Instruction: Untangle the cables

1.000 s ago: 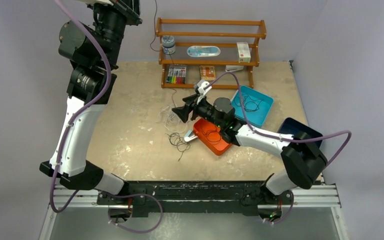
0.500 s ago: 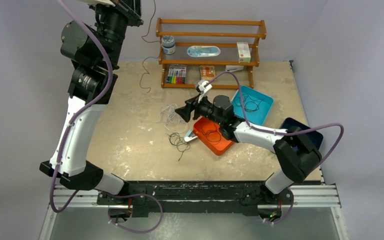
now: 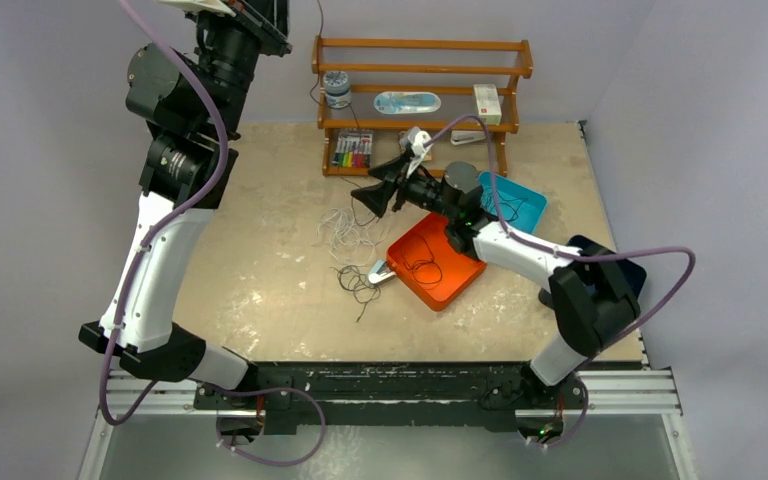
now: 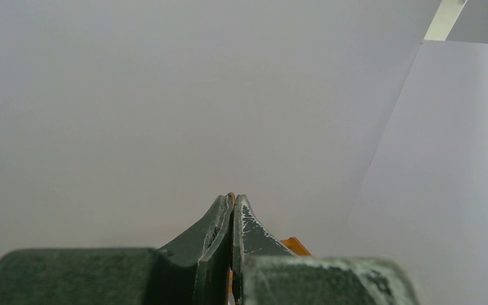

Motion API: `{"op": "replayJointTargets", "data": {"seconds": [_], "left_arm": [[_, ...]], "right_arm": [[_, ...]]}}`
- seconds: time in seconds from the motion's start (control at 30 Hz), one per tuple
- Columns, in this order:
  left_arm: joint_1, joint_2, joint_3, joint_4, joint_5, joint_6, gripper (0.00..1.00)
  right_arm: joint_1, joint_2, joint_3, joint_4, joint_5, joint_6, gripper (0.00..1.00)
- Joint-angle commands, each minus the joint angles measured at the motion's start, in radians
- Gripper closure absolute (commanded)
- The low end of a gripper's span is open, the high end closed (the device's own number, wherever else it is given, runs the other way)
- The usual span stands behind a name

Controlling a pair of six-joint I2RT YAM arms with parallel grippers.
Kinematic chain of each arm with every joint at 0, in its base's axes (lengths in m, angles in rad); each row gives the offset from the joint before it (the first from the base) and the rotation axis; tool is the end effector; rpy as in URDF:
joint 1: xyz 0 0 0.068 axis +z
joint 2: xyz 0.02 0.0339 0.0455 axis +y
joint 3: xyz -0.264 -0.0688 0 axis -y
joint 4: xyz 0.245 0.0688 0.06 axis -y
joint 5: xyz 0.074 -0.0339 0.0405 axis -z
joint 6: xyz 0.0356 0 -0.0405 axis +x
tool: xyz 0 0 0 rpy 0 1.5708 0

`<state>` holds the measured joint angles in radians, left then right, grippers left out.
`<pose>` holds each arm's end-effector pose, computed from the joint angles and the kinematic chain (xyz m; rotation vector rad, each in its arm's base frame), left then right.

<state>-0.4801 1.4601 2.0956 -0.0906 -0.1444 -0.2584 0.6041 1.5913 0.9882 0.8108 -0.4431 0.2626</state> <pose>0.2204 -0.1090 0.6262 -0.0177 1.0494 -0.5969 0.2918 0.2199 0.3098 -0.6244 1.3209 1.0165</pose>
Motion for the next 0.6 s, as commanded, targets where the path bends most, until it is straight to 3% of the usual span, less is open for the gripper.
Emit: {"op": "replayJointTargets", "data": {"seconds": [0.0,0.17,0.4,0.57], "left_arm": [[-0.003,-0.024,-0.001,0.055,0.041,-0.041,1.00],[-0.003,-0.027,0.003,0.053,0.050,-0.053,1.00],[-0.003,-0.030,0.000,0.045,0.050,-0.053,1.00],[-0.004,-0.036,-0.007,0.046,0.047,-0.048,1.00]], "right_arm": [[0.008,0.083,0.123,0.134,-0.221,-0.042,0.30],[0.010,0.175,0.199,0.242,-0.339,0.032,0.42],[0.010,0.218,0.227,0.297,-0.352,0.087,0.64],[0.009,0.229,0.237,0.301,-0.353,0.096,0.63]]}}
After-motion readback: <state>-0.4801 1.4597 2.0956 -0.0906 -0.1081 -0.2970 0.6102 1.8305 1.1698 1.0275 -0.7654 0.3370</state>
